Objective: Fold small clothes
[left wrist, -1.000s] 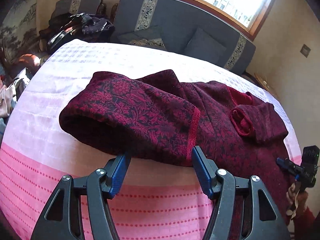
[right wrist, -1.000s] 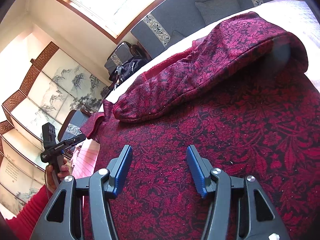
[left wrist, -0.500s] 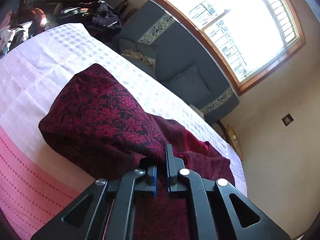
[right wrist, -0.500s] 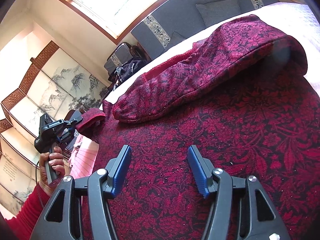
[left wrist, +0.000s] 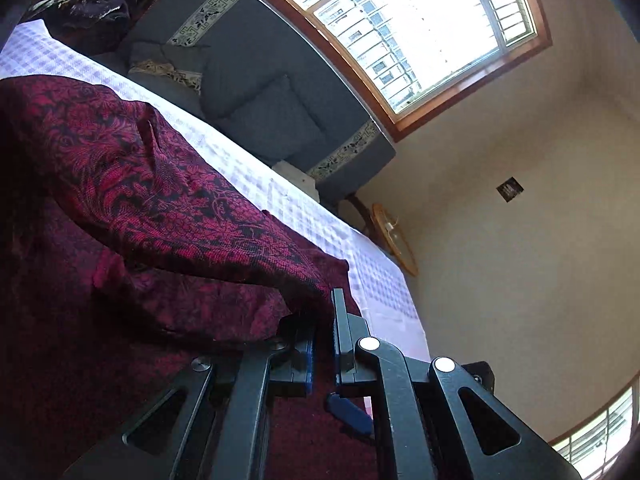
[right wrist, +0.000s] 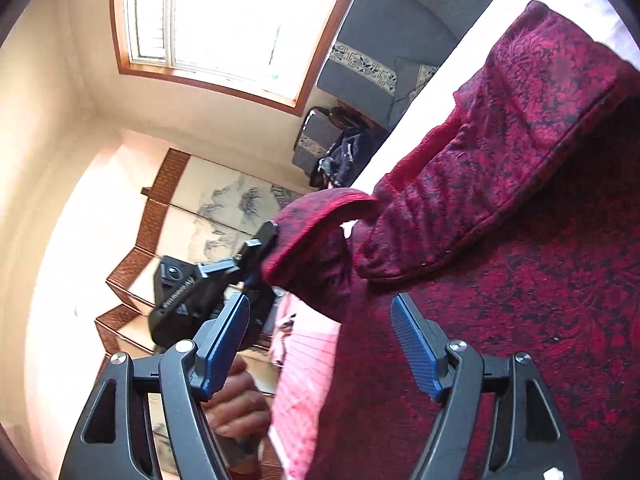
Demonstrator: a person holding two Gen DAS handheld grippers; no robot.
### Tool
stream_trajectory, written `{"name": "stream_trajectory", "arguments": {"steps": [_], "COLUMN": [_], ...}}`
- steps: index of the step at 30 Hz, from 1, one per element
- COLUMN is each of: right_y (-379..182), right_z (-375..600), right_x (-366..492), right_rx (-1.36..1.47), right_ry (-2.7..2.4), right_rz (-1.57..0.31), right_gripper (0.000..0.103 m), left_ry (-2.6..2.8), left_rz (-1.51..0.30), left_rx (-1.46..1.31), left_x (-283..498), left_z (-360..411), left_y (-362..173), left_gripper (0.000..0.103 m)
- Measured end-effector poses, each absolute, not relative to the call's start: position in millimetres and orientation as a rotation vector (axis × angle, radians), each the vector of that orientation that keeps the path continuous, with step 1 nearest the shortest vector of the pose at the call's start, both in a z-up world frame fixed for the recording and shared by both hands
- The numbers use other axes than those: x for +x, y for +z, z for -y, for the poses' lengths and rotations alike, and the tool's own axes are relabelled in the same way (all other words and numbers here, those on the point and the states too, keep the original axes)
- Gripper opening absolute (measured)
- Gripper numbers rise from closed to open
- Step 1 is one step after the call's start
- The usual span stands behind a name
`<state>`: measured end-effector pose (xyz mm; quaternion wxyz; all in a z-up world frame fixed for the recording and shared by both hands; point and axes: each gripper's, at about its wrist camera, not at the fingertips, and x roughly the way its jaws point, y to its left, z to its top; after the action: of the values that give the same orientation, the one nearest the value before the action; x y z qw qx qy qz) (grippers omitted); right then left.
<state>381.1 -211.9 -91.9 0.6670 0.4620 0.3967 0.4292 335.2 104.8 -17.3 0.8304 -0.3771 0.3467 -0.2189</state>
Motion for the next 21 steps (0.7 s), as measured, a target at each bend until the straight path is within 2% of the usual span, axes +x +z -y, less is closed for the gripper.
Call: {"name": "stream_trajectory", "arguments": {"steps": [4, 6, 7, 8, 11, 14, 18, 21], "right_y": [-108.5, -108.1, -104.7, -100.0, -87.2, -74.2, -52.9, -42.4], "right_z": [205.9, 209.1, 210.3, 211.2, 218.9, 230.3, 249.3, 265.2], "right_x": [397.3, 401.6, 403.3, 405.2, 411.7, 420.0, 437.9, 453.4], "right_rx": [1.179, 1.19, 1.169, 1.126, 0.994, 0.878, 0.734, 0.621], "right_ry": [0.981, 0.971, 0.98, 0.979, 0.911, 0.867, 0.799, 0.749], "right_rz": [-0.956, -0.918, -0.893, -0.875, -0.857, -0.845, -0.806, -0.785], "right_gripper": [0.075, 0.074, 0.068, 0.039, 0.012, 0.01, 0.009, 0.009], "left_ry": [-0.486, -0.487, -0.492, -0.48, -0.478, -0.48, -0.475, -0.445], "left_rz": [-0.735, -0.74, -0.742, -0.751, -0.745, -0.749, -0.734, -0.681], "left_rx": [-0.836, -0.819, -0.81, -0.787, -0.761, -0.719, -0.639, -0.567], "left_x": [335.0, 335.1, 335.0, 334.9, 334.4, 330.6, 311.1, 292.4], "left_z": [-83.1, -73.4, -68.3, -63.2, -55.1, -47.6, -45.8, -54.9], "left_y": [-26.0, -27.9, -28.5, -29.0, -32.2, -33.3, -32.7, -28.2], "left_gripper": [0.007, 0.007, 0.007, 0.006, 0.008, 0.016, 0.046, 0.056]}}
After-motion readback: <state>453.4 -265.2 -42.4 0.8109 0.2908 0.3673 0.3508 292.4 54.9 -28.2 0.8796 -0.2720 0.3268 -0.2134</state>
